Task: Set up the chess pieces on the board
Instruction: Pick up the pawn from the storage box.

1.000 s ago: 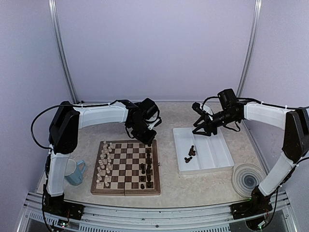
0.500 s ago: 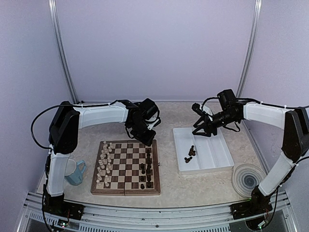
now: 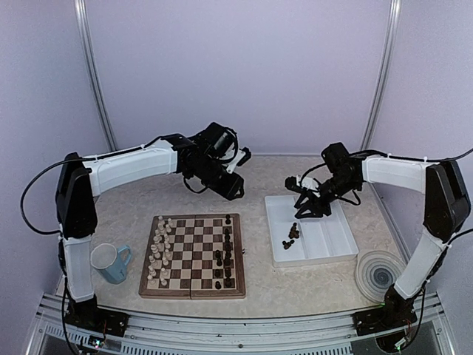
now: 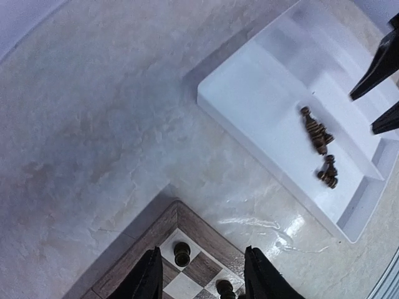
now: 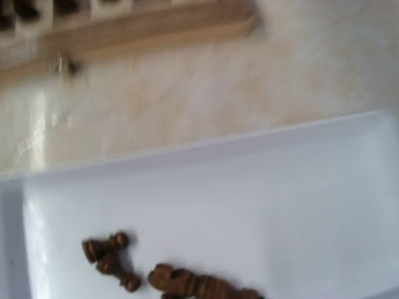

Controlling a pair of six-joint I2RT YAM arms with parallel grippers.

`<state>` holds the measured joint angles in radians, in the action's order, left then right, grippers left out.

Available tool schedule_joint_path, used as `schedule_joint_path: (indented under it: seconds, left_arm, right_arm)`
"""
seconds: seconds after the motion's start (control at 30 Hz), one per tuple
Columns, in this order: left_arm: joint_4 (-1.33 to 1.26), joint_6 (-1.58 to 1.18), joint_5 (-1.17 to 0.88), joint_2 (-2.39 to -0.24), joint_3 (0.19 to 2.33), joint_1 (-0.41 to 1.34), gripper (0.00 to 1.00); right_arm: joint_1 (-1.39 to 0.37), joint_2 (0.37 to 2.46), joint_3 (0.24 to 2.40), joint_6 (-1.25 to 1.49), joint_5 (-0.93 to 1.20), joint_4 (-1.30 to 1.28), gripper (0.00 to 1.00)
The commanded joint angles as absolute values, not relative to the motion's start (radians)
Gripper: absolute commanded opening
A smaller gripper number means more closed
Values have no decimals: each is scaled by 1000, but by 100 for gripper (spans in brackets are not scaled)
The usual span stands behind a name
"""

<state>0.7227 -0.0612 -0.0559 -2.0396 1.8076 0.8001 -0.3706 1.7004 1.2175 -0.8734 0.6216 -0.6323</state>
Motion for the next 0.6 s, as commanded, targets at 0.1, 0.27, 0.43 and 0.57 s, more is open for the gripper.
schedule_joint_path:
  seconds: [0.1,0.27,0.43,0.57]
  left_arm:
    - [413,-27,-126,-1837,1607,772,46]
    - [326,-33,-149,-1761,1481,755,47]
    - [346,-34,-161,-1765,1481,759,47]
    - [359,-31,-158,-1777,1484,762,47]
  right_arm:
    - [-525,1807,1231,-1042,359,-733,36]
    - [-571,1865,1232,-1072,264,-742,37]
    - [-593,1915,1247,-1082,228,-764,38]
    - [-603,1942,1236,-1086,201,-772,37]
